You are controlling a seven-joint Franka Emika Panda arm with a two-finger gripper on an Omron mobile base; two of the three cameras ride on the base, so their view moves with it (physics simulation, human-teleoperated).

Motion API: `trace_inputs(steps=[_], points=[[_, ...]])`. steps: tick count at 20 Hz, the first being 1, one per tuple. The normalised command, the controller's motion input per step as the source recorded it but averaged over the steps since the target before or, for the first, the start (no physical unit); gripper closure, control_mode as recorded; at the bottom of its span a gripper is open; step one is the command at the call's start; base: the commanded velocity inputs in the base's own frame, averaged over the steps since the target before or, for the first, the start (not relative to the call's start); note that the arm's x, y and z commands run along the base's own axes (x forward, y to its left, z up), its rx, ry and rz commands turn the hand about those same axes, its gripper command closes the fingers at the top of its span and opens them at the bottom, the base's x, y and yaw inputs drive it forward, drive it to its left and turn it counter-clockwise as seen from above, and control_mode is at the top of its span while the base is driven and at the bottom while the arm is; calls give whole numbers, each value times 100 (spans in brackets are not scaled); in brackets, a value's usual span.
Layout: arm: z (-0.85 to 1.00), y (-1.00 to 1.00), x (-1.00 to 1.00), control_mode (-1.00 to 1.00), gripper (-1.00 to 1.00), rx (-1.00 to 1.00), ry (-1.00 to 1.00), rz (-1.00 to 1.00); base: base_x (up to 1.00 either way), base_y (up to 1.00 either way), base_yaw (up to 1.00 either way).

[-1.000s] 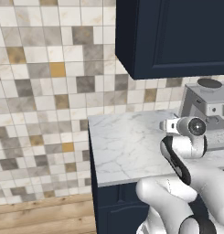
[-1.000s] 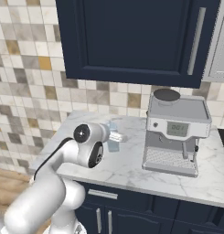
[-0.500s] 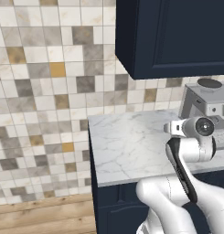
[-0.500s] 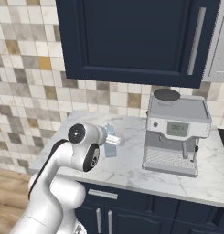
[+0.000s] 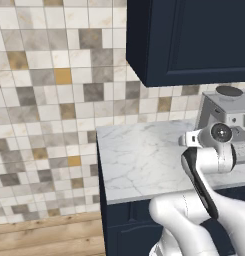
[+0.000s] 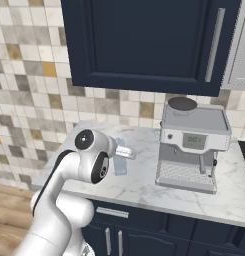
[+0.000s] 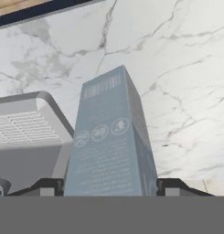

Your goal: Gather the eggs and milk located in the vicinity of the sink area and place them right next to the bowl.

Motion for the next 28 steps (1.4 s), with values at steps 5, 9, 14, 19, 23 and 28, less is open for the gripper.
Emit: trace_inputs(steps=[5, 9, 14, 19, 23, 28], points=[[0, 0, -2, -100, 100, 0, 0, 0, 0, 0, 0], [0, 0, -21, -100, 100, 3, -7, 0, 0, 0, 0], [15, 0, -28, -100, 100, 0, -8, 0, 0, 0, 0], [34, 0, -26, -100, 100, 0, -1, 0, 0, 0, 0], [26, 0, -19, -100, 100, 0, 0, 0, 0, 0, 0], [5, 0, -12, -100, 100, 0, 0, 0, 0, 0, 0]])
